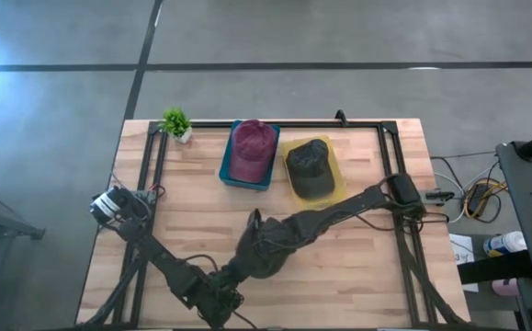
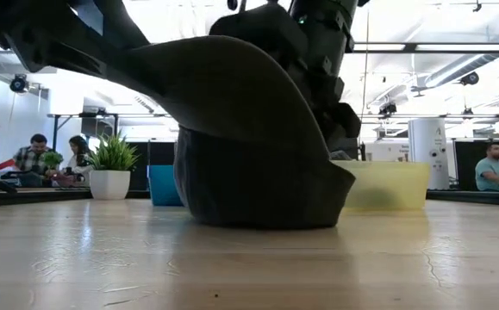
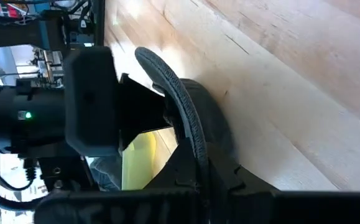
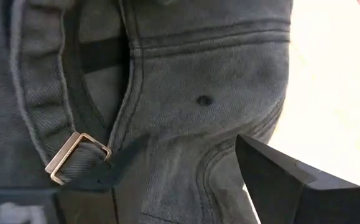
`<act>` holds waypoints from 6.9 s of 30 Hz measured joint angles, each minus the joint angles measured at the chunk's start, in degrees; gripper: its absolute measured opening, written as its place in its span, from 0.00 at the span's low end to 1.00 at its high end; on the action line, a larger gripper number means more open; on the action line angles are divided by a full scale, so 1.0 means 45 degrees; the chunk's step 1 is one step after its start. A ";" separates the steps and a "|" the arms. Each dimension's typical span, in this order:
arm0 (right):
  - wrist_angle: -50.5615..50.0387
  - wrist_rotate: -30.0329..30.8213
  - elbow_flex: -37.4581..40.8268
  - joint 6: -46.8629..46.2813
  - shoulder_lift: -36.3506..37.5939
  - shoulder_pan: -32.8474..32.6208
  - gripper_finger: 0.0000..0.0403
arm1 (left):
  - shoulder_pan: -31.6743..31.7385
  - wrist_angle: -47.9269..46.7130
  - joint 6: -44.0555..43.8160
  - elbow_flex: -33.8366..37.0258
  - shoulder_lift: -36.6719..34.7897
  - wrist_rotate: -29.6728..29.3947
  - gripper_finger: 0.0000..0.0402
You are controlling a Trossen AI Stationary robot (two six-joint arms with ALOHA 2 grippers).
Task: Pick & Place hat
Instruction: Put the black cap into the yellow bin
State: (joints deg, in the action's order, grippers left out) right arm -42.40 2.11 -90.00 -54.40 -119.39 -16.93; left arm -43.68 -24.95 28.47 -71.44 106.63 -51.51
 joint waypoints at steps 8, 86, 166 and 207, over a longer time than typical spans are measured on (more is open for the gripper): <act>-0.0538 0.1601 0.0029 0.1076 0.1219 -0.0044 0.57 | 0.0045 -0.0058 -0.0905 0.0029 0.0000 0.0060 0.02; 0.4397 0.2998 0.9800 -0.7357 0.8685 -0.5156 0.41 | 0.2832 0.5823 -1.7594 0.1990 -0.2736 0.5936 0.02; 1.2511 0.5889 0.9199 -1.1697 0.3004 -0.3767 0.61 | 0.2264 1.3349 -2.5887 0.7722 -0.0853 0.2377 0.02; 0.9492 0.5469 0.9270 -0.6968 0.5602 -0.3680 0.02 | 0.2226 1.1153 -2.2953 0.7880 -0.3299 0.4015 0.10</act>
State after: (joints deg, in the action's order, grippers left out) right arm 0.32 26.72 -48.28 -85.76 -94.18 -33.49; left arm -33.66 25.24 -74.82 -35.98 91.78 -33.45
